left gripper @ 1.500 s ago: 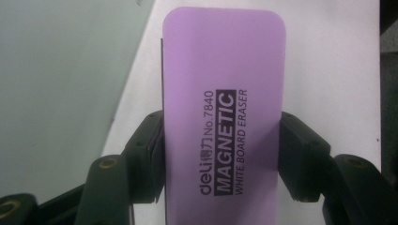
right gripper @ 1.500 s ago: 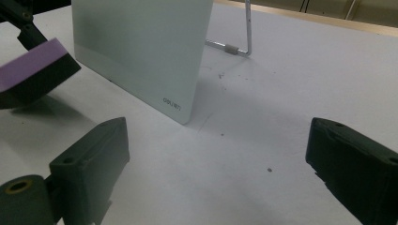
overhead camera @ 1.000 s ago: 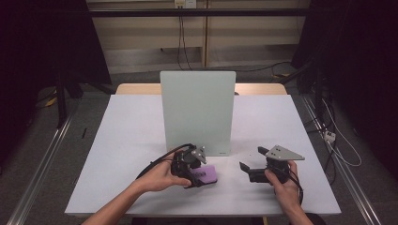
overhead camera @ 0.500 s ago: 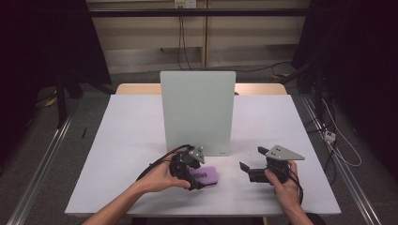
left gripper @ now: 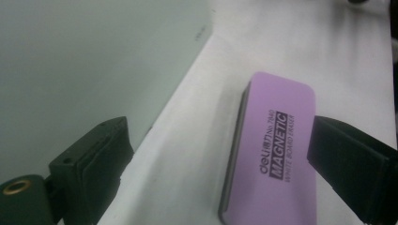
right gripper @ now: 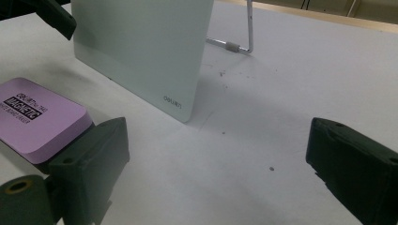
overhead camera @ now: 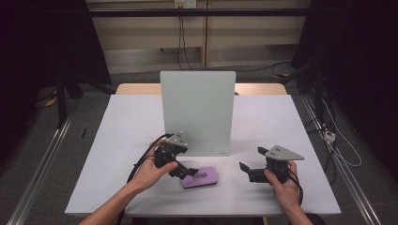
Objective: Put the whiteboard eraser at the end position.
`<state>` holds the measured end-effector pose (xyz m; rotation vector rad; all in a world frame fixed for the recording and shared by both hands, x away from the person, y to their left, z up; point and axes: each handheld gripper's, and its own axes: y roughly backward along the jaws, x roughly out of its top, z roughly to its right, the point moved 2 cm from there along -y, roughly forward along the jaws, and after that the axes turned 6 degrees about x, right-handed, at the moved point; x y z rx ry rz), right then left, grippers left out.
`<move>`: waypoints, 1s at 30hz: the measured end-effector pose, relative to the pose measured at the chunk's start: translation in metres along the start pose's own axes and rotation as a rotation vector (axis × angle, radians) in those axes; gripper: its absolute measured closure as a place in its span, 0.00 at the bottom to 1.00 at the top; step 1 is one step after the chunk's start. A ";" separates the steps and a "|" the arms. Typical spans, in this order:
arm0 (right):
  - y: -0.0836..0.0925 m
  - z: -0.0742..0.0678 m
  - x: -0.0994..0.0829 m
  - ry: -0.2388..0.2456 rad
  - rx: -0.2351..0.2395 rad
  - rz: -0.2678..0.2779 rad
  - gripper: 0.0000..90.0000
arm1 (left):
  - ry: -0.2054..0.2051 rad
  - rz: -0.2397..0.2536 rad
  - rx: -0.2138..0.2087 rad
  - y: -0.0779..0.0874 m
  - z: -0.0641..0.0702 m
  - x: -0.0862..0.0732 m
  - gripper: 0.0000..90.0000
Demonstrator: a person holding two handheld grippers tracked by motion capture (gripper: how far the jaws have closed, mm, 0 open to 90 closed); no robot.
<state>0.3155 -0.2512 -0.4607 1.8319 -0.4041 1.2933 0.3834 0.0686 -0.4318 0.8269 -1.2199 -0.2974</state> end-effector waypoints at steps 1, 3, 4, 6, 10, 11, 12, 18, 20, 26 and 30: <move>0.000 0.000 0.000 -0.002 0.000 -0.002 0.07 | 0.011 0.010 0.014 0.003 -0.002 -0.002 0.07; 0.000 0.000 0.000 0.000 -0.001 -0.002 0.07 | 0.037 0.037 0.043 0.009 -0.007 -0.007 0.07; 0.000 0.000 0.000 -0.001 -0.001 -0.003 0.07 | 0.051 0.040 0.079 0.011 -0.008 -0.009 0.07; 0.000 0.000 -0.001 -0.004 -0.003 -0.004 0.07 | 0.058 0.033 0.149 0.014 -0.011 -0.014 0.08; 0.001 -0.001 -0.001 -0.008 0.000 -0.006 0.07 | 0.075 0.054 0.210 0.023 -0.015 -0.022 0.09; 0.001 -0.001 -0.001 -0.007 0.000 -0.008 0.07 | 0.069 0.064 0.222 0.026 -0.015 -0.024 0.09; 0.001 -0.001 -0.001 -0.007 -0.001 -0.008 0.07 | 0.071 0.081 0.245 0.029 -0.016 -0.026 0.10; 0.002 -0.001 -0.002 -0.007 -0.006 -0.004 0.07 | 0.106 0.150 0.301 0.046 -0.018 -0.039 0.09; 0.002 -0.001 -0.002 -0.007 -0.006 -0.007 0.07 | 0.123 0.162 0.311 0.051 -0.020 -0.044 0.09; 0.003 -0.002 -0.003 -0.009 -0.012 -0.008 0.07 | 0.146 0.190 0.335 0.063 -0.022 -0.058 0.09; 0.004 -0.002 -0.003 -0.011 -0.016 -0.009 0.07 | 0.157 0.189 0.374 0.072 -0.024 -0.067 0.09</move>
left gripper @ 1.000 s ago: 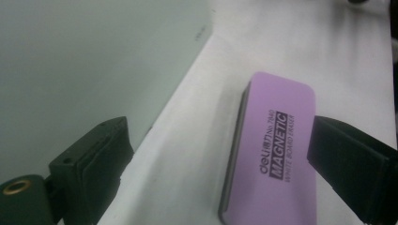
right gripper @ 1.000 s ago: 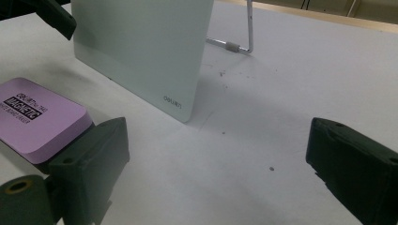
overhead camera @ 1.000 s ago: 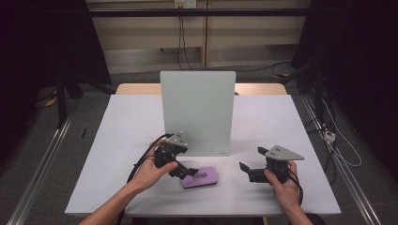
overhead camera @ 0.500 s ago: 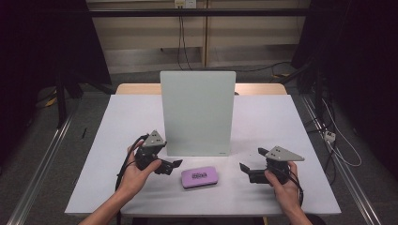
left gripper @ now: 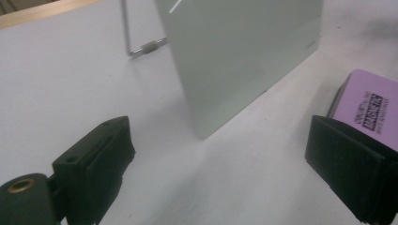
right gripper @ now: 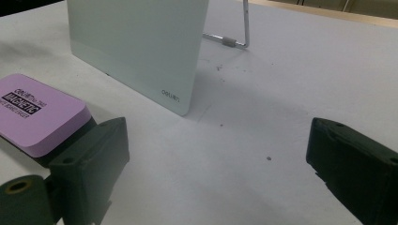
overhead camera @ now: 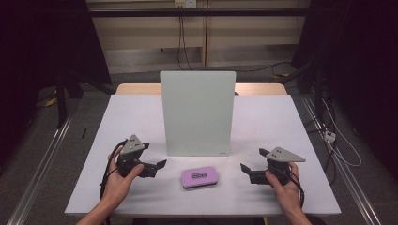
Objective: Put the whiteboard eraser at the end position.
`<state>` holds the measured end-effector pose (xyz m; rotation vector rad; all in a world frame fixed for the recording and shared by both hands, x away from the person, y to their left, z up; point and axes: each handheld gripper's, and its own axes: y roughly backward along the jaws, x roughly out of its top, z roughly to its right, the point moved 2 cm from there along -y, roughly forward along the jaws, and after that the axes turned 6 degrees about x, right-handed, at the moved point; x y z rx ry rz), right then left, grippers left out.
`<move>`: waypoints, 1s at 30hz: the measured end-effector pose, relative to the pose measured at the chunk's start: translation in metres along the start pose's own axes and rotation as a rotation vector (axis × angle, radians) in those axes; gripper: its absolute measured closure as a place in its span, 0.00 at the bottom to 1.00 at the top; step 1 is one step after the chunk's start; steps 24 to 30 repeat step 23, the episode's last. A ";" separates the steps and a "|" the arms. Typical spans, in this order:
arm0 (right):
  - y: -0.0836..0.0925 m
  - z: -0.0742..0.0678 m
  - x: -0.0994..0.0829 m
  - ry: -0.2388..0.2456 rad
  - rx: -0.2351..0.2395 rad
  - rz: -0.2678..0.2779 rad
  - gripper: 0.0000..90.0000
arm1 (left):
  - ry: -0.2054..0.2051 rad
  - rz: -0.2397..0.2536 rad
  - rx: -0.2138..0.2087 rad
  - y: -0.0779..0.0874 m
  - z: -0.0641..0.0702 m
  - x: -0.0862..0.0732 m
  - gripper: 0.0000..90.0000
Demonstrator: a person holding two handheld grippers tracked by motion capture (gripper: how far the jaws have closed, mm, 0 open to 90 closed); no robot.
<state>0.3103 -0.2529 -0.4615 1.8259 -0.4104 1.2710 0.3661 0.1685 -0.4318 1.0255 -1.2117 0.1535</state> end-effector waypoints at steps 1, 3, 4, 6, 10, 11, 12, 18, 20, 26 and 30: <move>0.000 0.000 0.000 -0.001 0.000 0.000 0.07 | 0.012 0.005 0.004 0.002 -0.002 -0.002 0.09; 0.001 0.000 0.000 0.001 -0.002 0.000 0.07 | 0.030 0.010 0.021 0.007 -0.006 -0.006 0.09; 0.001 -0.001 0.000 -0.001 -0.001 -0.001 0.07 | 0.030 0.011 0.040 0.011 -0.008 -0.008 0.09; 0.001 0.000 -0.001 -0.001 -0.002 -0.002 0.07 | 0.057 0.019 0.053 0.015 -0.012 -0.013 0.09; 0.002 0.000 -0.002 -0.005 -0.007 -0.004 0.07 | 0.106 0.040 0.079 0.023 -0.019 -0.023 0.09; 0.002 0.000 -0.002 -0.005 -0.007 -0.004 0.07 | 0.115 0.050 0.083 0.024 -0.021 -0.025 0.09; 0.002 0.000 -0.002 -0.006 -0.008 -0.005 0.07 | 0.125 0.060 0.092 0.025 -0.022 -0.027 0.08; 0.004 0.000 -0.002 -0.013 -0.009 -0.006 0.07 | 0.132 0.059 0.099 0.027 -0.023 -0.037 0.09; 0.004 0.001 -0.002 -0.011 -0.011 -0.004 0.07 | 0.135 0.072 0.104 0.028 -0.024 -0.035 0.09; 0.003 0.002 -0.002 -0.015 -0.011 -0.005 0.07 | 0.153 0.085 0.108 0.028 -0.028 -0.033 0.08; 0.003 0.002 -0.002 -0.015 -0.011 -0.005 0.07 | 0.153 0.085 0.108 0.028 -0.028 -0.033 0.08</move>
